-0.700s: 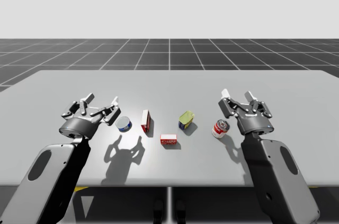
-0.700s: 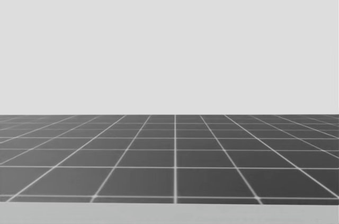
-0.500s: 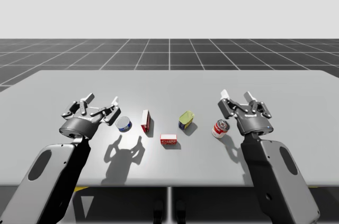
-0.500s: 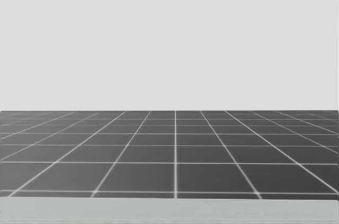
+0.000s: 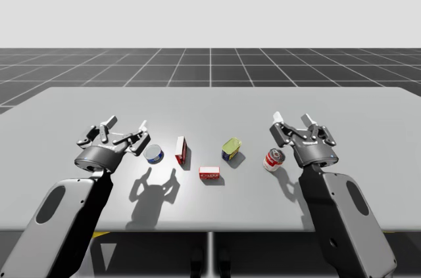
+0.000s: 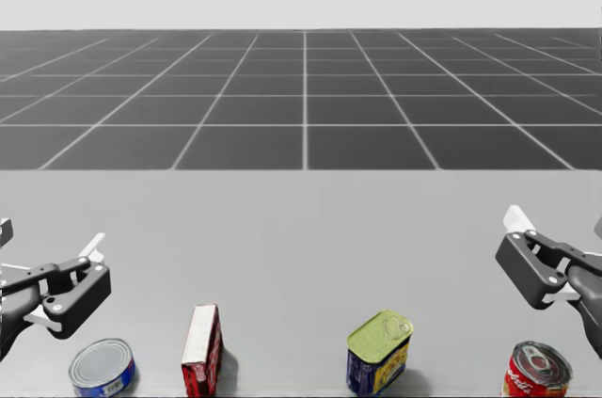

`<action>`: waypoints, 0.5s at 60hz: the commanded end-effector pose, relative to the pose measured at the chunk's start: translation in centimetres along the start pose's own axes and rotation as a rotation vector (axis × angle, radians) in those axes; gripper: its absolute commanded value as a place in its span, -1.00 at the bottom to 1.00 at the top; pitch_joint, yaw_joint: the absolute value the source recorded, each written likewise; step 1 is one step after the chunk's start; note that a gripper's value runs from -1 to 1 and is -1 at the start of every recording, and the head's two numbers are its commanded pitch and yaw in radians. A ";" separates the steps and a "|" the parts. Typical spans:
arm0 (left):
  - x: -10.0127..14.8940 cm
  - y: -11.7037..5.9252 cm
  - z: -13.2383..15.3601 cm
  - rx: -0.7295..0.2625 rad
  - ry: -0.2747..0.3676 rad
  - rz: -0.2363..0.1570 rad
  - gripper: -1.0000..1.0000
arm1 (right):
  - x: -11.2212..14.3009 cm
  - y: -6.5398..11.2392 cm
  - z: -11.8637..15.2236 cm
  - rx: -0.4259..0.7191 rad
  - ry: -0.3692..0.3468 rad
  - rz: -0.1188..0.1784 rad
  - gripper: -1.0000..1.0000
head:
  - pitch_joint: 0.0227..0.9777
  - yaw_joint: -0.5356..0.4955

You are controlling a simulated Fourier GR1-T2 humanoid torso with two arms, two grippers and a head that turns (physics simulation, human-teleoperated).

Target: Lift the red soup can off the table.

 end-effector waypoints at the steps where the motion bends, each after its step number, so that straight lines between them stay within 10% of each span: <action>1: -0.1 0.0 -0.1 0.001 0.001 -0.009 -1.00 | 0.0 -0.1 -0.1 -0.003 0.004 0.005 -1.00 | 0.11 0.01; 30: -0.1 -0.4 -0.2 -0.012 -0.001 -0.025 -1.00 | 0.0 -0.2 -0.1 -0.004 0.006 0.009 -1.00 | 0.62 -0.58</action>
